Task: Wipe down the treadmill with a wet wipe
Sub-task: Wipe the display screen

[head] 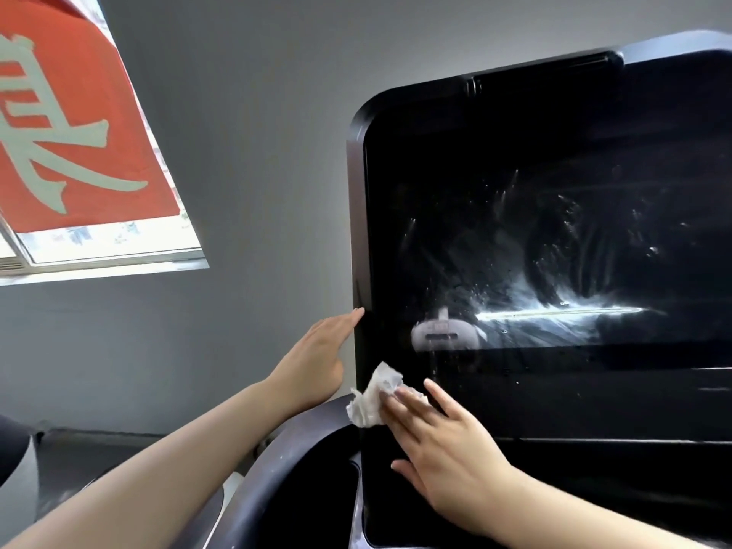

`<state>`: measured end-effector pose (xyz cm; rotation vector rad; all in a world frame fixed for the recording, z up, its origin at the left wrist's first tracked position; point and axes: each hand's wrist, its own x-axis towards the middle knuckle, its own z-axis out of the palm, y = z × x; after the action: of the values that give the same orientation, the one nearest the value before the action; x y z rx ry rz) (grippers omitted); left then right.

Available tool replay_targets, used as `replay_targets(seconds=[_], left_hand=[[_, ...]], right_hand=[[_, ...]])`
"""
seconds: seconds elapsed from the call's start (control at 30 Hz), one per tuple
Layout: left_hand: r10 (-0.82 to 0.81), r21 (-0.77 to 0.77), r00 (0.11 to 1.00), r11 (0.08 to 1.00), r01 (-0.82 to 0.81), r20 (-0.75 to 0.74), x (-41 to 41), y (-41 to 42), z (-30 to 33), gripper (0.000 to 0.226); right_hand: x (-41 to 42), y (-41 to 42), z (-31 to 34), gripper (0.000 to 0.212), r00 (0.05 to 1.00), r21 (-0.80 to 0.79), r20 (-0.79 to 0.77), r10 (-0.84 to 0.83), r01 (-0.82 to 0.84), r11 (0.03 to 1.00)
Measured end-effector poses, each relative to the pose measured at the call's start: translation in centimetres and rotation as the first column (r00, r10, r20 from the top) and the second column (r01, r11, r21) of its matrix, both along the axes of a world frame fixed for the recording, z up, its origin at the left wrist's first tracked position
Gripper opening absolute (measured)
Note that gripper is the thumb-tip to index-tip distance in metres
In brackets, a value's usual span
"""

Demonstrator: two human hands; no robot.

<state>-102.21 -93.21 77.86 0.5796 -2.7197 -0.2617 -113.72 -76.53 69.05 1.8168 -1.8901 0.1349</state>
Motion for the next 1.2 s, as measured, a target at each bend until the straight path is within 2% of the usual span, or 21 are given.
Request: replay_targets(seconds=[0.1, 0.17, 0.23, 0.4, 0.47, 0.6, 0.67, 0.83, 0.93, 1.07, 1.13, 1.17, 1.2], left_hand=[[0.004, -0.072, 1.0, 0.997, -0.005, -0.008, -0.3, 0.3, 0.4, 0.071], [0.021, -0.113, 0.999, 0.993, -0.025, -0.039, -0.7, 0.7, 0.6, 0.066], [0.046, -0.129, 0.997, 0.99, -0.054, -0.058, -1.1, 1.3, 0.7, 0.062], [0.057, -0.221, 0.998, 0.973, -0.062, -0.026, -2.3, 2.9, 0.8, 0.07], [0.061, -0.243, 0.998, 0.968, -0.059, 0.0, -2.7, 3.5, 0.8, 0.07], [0.115, -0.23, 0.992, 0.968, -0.1, 0.052, -3.3, 4.5, 0.7, 0.067], [0.138, -0.242, 0.984, 0.964, -0.109, 0.11, -3.4, 5.2, 0.9, 0.065], [0.203, -0.271, 0.952, 0.953, -0.138, 0.228, -3.6, 6.5, 1.8, 0.07], [0.249, -0.277, 0.935, 0.944, -0.177, 0.252, -4.0, 7.1, 1.9, 0.072], [0.3, -0.265, 0.916, 0.936, -0.23, 0.265, -4.4, 7.9, 2.4, 0.07], [0.325, -0.246, 0.912, 0.932, -0.265, 0.252, -4.7, 8.3, 2.9, 0.067], [0.339, -0.243, 0.91, 0.928, -0.283, 0.237, -5.0, 8.5, 3.1, 0.068], [0.354, -0.242, 0.909, 0.923, -0.3, 0.221, -5.2, 8.7, 3.3, 0.07]], right_hand=[[-1.4, -2.7, 3.0, 0.061, 0.989, -0.145, 0.07, -0.129, 0.138, 0.98], [-1.5, -3.6, 4.3, 0.061, 0.973, -0.129, 0.135, -0.184, 0.202, 0.971], [-0.8, -3.0, 3.4, 0.063, 0.981, -0.07, 0.111, -0.158, 0.166, 0.984], [-1.0, 3.1, -0.9, 0.063, 1.0, 0.116, -0.002, 0.027, -0.027, 0.993], [-2.6, 4.1, -0.6, 0.06, 0.999, 0.086, 0.019, 0.029, -0.031, 0.996], [-3.7, 2.0, 2.2, 0.058, 0.986, -0.066, 0.146, -0.079, 0.09, 0.994], [-3.0, 0.8, 2.0, 0.059, 0.981, -0.074, 0.174, -0.084, 0.098, 0.992], [-2.8, 2.5, 0.0, 0.064, 1.0, -0.034, 0.009, 0.012, -0.012, 0.999], [-5.1, 3.5, 0.9, 0.065, 1.0, -0.098, 0.025, -0.01, 0.012, 0.995], [-5.7, 1.2, 3.0, 0.065, 0.996, -0.063, 0.074, -0.04, 0.045, 0.997], [-4.0, 0.5, 3.7, 0.064, 1.0, -0.025, -0.005, -0.028, 0.028, 0.999], [-3.6, 0.3, 3.0, 0.065, 0.998, -0.063, -0.059, 0.023, -0.027, 0.998], [-3.3, 0.7, 2.8, 0.067, 0.994, 0.019, -0.079, 0.074, -0.073, 0.997]])
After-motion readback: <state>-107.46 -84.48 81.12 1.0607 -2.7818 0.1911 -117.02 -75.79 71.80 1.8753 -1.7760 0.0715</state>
